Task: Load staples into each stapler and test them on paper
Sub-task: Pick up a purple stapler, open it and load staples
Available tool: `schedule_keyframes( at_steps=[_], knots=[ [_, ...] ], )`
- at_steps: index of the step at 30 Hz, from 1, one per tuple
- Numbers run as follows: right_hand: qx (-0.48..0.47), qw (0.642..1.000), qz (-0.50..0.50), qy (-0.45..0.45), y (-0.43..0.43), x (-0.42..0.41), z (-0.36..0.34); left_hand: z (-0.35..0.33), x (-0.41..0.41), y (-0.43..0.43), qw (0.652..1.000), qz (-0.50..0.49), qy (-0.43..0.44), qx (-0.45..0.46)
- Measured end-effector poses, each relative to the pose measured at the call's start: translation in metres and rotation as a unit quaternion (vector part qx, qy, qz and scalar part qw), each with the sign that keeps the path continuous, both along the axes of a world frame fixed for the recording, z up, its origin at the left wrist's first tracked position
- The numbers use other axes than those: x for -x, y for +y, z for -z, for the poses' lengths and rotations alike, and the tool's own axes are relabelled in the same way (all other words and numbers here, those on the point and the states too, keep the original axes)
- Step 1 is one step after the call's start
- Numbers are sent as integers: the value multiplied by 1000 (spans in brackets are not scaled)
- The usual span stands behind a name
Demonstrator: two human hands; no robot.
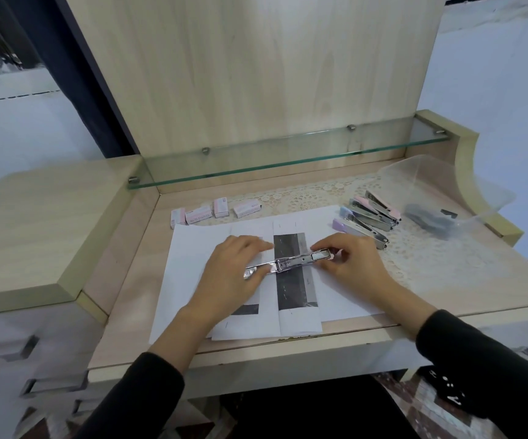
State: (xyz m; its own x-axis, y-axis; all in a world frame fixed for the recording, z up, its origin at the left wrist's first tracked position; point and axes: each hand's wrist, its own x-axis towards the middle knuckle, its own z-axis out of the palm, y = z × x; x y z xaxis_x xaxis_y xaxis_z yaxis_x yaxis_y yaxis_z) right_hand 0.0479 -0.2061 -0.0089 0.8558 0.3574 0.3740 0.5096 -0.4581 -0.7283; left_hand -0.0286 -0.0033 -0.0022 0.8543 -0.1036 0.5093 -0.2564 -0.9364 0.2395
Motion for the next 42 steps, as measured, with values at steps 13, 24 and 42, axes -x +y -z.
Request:
schedule_keyframes(
  at_steps=[13,24,42],
  knots=[
    [-4,999,-27,-42,-1,-6,6,-1,-27,-20,968,164,11,-191],
    [-11,999,-25,-45,0,-5,6,1,-26,-19,977,161,25,-141],
    [-21,999,-24,-28,0,-5,6,-14,-28,-27,976,143,92,-136]
  ],
)
